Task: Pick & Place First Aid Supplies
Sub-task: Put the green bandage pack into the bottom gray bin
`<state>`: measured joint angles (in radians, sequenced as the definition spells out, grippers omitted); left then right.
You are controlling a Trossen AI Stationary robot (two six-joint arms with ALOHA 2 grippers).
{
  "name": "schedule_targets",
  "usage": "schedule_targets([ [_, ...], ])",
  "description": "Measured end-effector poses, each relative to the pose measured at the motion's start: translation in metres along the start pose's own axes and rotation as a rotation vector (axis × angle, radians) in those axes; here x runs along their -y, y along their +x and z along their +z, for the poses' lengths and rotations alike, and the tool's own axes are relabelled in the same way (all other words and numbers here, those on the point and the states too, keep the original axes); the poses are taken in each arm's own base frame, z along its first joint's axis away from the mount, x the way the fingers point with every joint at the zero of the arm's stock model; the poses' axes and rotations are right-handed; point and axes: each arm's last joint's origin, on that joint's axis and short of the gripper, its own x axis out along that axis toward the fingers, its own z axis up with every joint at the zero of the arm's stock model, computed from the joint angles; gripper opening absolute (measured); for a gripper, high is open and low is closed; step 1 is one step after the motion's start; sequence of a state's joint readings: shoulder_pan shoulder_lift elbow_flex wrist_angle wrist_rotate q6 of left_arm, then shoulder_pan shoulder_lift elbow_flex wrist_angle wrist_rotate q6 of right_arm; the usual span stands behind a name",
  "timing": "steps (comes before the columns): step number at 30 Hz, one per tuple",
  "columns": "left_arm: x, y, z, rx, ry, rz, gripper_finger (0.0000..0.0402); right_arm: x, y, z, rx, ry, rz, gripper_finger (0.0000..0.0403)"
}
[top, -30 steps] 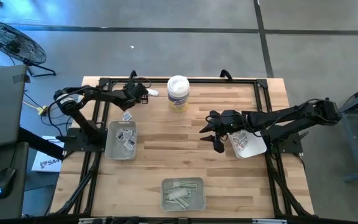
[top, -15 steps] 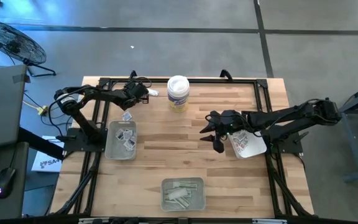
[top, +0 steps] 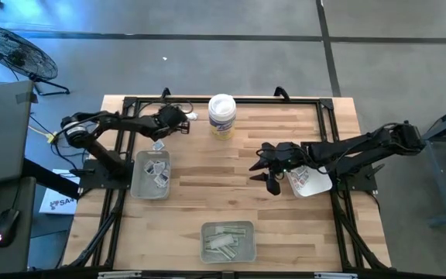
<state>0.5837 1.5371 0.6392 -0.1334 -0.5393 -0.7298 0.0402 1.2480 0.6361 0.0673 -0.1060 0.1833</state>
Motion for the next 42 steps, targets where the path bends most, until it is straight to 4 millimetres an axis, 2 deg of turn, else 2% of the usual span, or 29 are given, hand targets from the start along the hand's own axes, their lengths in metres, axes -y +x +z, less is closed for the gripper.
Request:
schedule_targets([
  [7,0.022,-0.048,-0.002,0.077,0.069,-0.229,0.0001,0.001,0.0,0.001,0.009,-0.004,-0.028,0.0153],
  [11,0.03,-0.086,-0.003,0.127,0.129,-0.399,0.0001,0.002,0.0,0.001,0.018,-0.001,-0.074,0.0153],
  [16,0.035,-0.133,-0.016,0.131,0.243,-0.661,0.0,0.004,0.0,0.001,0.03,0.027,-0.126,0.0153],
  [21,0.046,-0.171,-0.04,0.144,0.377,-0.904,0.0,0.006,-0.001,0.004,0.071,0.066,-0.196,0.0153],
  [28,0.056,-0.214,-0.077,0.172,0.508,-1.163,0.0,0.006,-0.001,0.008,0.137,0.165,-0.228,0.0153],
  [32,0.059,-0.238,-0.1,0.175,0.543,-1.304,0.0,0.002,0.0,0.001,0.152,0.21,-0.247,0.0153],
  [36,0.06,-0.258,-0.124,0.178,0.569,-1.435,0.0,-0.013,0.003,-0.014,0.206,0.264,-0.233,0.0153],
  [42,0.066,-0.275,-0.158,0.174,0.579,-1.554,0.0,-0.049,0.001,-0.03,0.349,0.285,-0.177,0.0153],
])
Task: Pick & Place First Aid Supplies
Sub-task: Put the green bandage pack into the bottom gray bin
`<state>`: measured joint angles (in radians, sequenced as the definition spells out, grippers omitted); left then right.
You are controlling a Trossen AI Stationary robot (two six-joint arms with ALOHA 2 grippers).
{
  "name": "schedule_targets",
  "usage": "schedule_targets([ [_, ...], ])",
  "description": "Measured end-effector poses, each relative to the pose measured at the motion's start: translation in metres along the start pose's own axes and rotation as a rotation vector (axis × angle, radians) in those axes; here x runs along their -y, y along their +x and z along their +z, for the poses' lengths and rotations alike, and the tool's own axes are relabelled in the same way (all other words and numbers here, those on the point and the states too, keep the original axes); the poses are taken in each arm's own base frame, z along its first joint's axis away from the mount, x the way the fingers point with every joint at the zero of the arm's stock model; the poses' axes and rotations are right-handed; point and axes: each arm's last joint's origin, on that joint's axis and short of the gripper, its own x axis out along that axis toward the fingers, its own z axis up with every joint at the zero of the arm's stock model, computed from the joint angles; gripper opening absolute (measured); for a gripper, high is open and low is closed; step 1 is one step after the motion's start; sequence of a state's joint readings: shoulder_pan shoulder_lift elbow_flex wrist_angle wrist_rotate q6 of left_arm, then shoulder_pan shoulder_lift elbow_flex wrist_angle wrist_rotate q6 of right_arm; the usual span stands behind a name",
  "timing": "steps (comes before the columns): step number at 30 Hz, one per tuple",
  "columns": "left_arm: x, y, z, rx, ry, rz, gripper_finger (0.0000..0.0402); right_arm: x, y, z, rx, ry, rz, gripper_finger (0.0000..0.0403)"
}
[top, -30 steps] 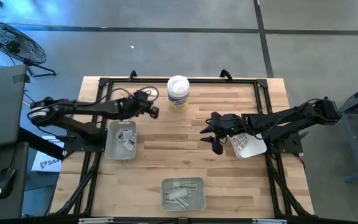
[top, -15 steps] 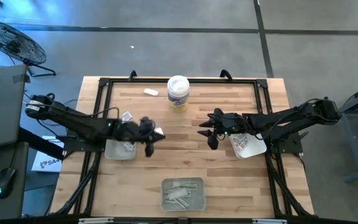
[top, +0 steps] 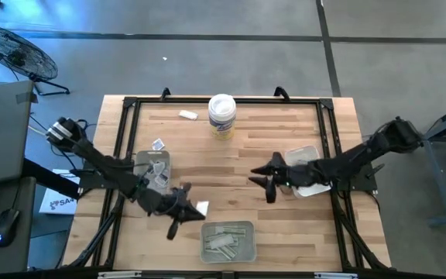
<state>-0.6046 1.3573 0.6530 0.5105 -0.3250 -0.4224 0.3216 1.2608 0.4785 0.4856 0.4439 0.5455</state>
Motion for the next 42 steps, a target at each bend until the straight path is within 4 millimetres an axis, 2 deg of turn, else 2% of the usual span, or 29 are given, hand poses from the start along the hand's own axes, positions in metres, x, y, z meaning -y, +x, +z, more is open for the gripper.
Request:
schedule_targets([
  [9,0.044,0.039,-0.003,-0.016,0.109,-0.06,0.0,-0.057,-0.01,-0.021,0.078,0.02,0.018,0.0153],
  [14,0.061,0.065,-0.019,-0.075,0.129,-0.11,0.0,-0.085,-0.006,-0.038,0.074,0.02,0.01,0.0153],
  [19,0.068,0.09,-0.035,-0.113,0.147,-0.1,0.0,-0.109,0.003,-0.052,0.069,0.009,0.028,0.0153],
  [25,0.059,0.113,-0.06,-0.176,0.156,-0.048,0.0,-0.126,0.02,-0.06,0.048,0.002,0.05,0.0153],
  [28,0.048,0.12,-0.069,-0.189,0.141,0.009,0.0,-0.133,0.024,-0.059,0.041,0.009,0.071,0.0153],
  [34,0.032,0.127,-0.072,-0.224,0.145,0.069,0.0002,-0.142,0.026,-0.054,0.039,-0.01,0.108,0.0153],
  [37,0.024,0.129,-0.076,-0.268,0.145,0.083,0.0023,-0.143,0.029,-0.049,0.039,-0.034,0.123,0.0154],
  [42,0.021,0.13,-0.072,-0.265,0.148,0.067,0.0087,-0.142,0.037,-0.042,0.021,-0.062,0.161,0.0154],
])
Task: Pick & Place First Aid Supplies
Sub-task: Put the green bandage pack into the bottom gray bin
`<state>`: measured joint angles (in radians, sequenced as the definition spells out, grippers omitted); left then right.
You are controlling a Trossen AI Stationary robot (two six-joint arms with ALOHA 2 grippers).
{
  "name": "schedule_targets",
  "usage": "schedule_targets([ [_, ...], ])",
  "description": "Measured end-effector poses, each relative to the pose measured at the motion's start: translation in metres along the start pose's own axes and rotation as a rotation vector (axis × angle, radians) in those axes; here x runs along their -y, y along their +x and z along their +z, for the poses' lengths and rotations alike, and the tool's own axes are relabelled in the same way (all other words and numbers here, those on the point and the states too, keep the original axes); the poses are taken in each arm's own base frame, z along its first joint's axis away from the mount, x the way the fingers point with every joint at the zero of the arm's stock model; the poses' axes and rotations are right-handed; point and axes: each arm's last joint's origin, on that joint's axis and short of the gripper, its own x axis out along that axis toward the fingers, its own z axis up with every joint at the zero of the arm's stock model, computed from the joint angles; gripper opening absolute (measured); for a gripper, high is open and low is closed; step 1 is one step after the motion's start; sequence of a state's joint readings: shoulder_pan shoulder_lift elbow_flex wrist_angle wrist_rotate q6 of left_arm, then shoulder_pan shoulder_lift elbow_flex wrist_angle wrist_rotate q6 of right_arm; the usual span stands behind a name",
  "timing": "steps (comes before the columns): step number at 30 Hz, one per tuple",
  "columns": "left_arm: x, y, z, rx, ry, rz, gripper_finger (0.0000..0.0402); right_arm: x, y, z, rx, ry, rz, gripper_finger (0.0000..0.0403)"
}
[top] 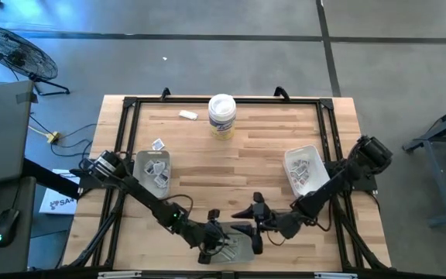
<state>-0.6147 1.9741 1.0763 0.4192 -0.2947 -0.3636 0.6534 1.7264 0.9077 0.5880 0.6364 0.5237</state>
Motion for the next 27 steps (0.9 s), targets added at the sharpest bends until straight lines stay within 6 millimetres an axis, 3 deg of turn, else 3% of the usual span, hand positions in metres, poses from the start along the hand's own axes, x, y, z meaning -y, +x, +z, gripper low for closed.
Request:
schedule_targets([
  [4,0.004,-0.006,0.015,0.029,0.057,-0.006,0.0125,0.006,0.008,0.006,-0.018,-0.02,0.031,0.0154],
  [8,0.007,-0.018,0.037,0.048,0.137,0.029,0.0137,0.017,0.016,0.011,-0.039,-0.02,0.047,0.0154],
  [14,-0.008,-0.058,0.062,-0.02,0.216,0.289,0.0138,0.032,0.012,0.028,-0.128,-0.059,0.035,0.0154],
  [22,-0.08,-0.109,0.076,-0.214,0.073,0.71,0.0138,0.039,-0.041,0.069,-0.128,-0.233,-0.201,0.0154],
  [27,-0.142,-0.129,0.065,-0.325,-0.071,0.941,0.0138,0.052,-0.058,0.069,-0.131,-0.256,-0.295,0.0154],
])
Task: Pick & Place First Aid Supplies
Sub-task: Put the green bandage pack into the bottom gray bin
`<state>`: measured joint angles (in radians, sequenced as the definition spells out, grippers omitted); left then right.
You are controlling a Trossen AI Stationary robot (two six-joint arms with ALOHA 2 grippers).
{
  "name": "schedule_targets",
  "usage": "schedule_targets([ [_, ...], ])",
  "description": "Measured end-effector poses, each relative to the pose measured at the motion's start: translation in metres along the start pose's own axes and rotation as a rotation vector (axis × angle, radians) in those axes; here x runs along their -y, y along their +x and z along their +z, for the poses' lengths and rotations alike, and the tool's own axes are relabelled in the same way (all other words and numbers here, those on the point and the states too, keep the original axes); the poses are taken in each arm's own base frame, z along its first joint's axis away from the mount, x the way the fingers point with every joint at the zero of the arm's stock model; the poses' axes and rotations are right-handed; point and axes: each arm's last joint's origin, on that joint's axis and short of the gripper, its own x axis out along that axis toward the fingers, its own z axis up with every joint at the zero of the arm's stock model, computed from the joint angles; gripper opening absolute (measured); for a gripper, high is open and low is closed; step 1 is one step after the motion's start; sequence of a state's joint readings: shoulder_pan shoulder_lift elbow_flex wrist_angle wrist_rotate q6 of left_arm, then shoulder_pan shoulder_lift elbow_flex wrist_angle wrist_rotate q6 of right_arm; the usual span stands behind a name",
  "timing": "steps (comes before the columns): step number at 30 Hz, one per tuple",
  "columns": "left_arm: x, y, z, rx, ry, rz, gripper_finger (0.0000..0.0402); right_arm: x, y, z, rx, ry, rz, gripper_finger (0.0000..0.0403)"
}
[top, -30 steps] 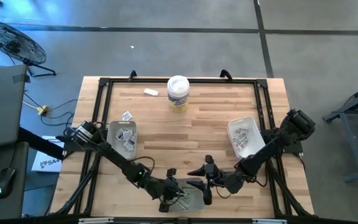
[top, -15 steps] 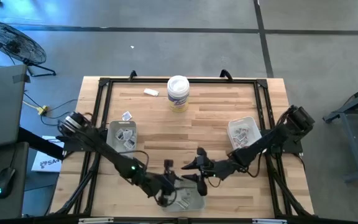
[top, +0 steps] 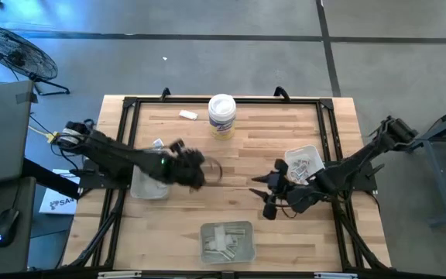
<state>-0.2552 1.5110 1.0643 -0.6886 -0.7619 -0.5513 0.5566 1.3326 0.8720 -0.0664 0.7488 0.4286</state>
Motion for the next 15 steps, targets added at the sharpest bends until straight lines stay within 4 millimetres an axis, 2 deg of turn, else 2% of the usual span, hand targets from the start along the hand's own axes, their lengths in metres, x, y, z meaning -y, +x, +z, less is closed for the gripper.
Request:
schedule_targets([
  [9,-0.086,0.087,-0.015,-0.24,-0.291,0.134,0.0138,0.018,0.007,-0.039,-0.081,0.09,-0.031,0.0154],
  [12,-0.115,0.108,-0.023,-0.271,-0.323,0.154,0.0138,0.022,0.009,-0.045,-0.097,0.109,-0.043,0.0154],
  [15,-0.136,0.125,-0.027,-0.24,-0.312,0.082,0.0138,0.025,0.011,-0.047,-0.118,0.108,-0.034,0.0154],
])
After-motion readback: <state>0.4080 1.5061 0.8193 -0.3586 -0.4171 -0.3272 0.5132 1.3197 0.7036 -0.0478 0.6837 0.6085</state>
